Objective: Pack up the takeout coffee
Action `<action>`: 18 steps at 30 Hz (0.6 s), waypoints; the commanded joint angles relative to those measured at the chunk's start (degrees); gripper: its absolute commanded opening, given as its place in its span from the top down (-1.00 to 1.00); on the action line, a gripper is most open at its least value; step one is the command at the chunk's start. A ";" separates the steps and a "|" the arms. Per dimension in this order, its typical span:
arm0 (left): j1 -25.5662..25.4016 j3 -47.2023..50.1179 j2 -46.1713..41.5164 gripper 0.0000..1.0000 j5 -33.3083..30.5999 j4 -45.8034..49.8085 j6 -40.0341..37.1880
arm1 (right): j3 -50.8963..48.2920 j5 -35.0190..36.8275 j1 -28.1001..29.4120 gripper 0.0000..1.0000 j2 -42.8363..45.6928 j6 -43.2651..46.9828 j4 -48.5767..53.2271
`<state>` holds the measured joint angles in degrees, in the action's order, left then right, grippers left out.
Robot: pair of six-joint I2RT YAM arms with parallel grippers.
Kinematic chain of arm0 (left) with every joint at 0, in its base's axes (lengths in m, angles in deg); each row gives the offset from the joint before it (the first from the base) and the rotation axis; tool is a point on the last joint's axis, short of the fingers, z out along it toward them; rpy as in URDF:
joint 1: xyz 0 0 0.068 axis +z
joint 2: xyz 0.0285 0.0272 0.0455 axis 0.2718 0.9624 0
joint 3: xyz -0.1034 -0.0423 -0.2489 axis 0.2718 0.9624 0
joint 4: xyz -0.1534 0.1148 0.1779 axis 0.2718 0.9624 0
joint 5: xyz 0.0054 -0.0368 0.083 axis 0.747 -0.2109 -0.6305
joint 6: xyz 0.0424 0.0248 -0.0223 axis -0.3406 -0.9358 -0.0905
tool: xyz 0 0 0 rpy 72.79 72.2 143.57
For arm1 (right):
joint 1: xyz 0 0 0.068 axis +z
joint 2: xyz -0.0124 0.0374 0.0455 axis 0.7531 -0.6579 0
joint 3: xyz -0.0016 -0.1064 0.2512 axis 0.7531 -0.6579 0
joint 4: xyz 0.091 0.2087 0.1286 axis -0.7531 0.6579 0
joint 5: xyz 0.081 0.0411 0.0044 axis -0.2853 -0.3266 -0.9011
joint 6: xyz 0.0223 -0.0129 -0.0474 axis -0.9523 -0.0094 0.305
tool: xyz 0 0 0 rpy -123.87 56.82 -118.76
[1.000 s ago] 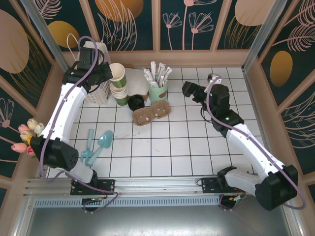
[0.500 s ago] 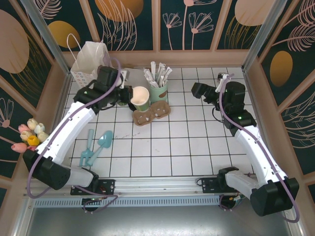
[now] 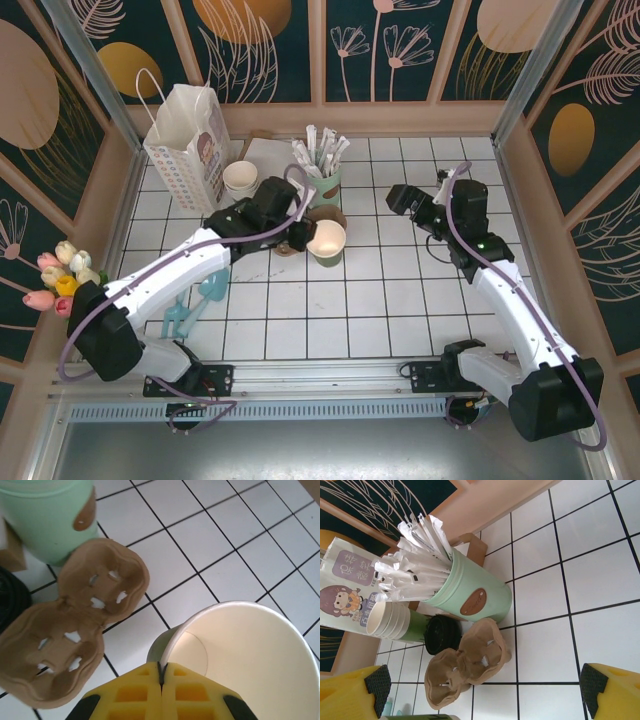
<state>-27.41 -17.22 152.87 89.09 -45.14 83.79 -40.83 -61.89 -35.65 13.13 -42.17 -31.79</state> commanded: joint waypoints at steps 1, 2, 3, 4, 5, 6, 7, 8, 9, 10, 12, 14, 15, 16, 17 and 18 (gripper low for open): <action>-1.59 2.29 1.71 1.00 -1.73 -6.24 -2.73 | -0.91 0.36 -0.19 -0.98 0.78 -2.07 0.00; -1.76 2.69 2.22 1.00 -1.63 -6.36 -3.03 | -1.02 0.64 -0.19 -0.98 0.78 -2.24 0.17; -1.97 2.94 2.90 1.00 -1.12 -6.36 -3.42 | -1.02 0.91 -0.18 -0.98 0.78 -2.46 0.31; -2.20 3.01 3.43 1.00 -0.53 -6.29 -3.65 | -1.16 1.01 -0.20 -0.98 0.78 -2.66 0.30; -2.47 3.27 3.96 1.00 0.17 -6.66 -3.71 | -1.34 1.11 -0.15 -0.98 0.79 -3.01 0.19; -2.94 3.68 4.37 1.00 1.10 -7.37 -3.67 | -1.65 1.11 -0.17 -0.98 0.69 -3.36 -0.01; -3.42 4.11 4.71 1.00 1.85 -8.54 -3.46 | -1.92 1.04 -0.19 -0.98 0.70 -3.70 -0.28; -3.98 4.73 5.04 1.00 2.87 -9.88 -3.10 | -2.16 1.02 -0.18 -0.98 0.53 -4.11 -0.59; -4.44 5.08 5.55 0.98 3.58 -10.94 -2.73 | -2.35 0.94 -0.12 -0.98 0.49 -4.43 -0.77; -4.82 5.25 6.07 0.96 3.51 -11.42 -2.60 | -2.53 0.93 -0.17 -0.98 0.34 -4.73 -0.87; -5.35 5.08 7.32 0.95 2.76 -11.46 -2.67 | -2.68 0.87 -0.13 -0.98 0.21 -5.22 -0.94; -5.53 5.16 7.96 0.94 2.61 -11.33 -2.81 | -2.82 0.85 -0.12 -0.98 0.21 -5.41 -0.87; -5.67 4.95 8.18 0.93 2.02 -10.67 -3.19 | -2.81 0.85 -0.20 -0.98 0.20 -5.41 -0.85; -5.77 4.62 8.33 0.93 0.86 -9.63 -3.79 | -2.83 0.85 -0.19 -0.98 0.16 -5.25 -0.74; -5.84 4.20 8.57 0.92 -0.43 -8.24 -4.60 | -2.83 0.92 -0.18 -0.98 0.20 -5.11 -0.66; -5.85 3.73 8.83 0.90 -1.42 -6.69 -5.20 | -2.87 0.98 -0.12 -0.98 0.18 -4.97 -0.66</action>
<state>-33.09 -12.43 160.94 90.12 -53.69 80.90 -43.03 -61.48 -35.65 13.11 -46.25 -31.79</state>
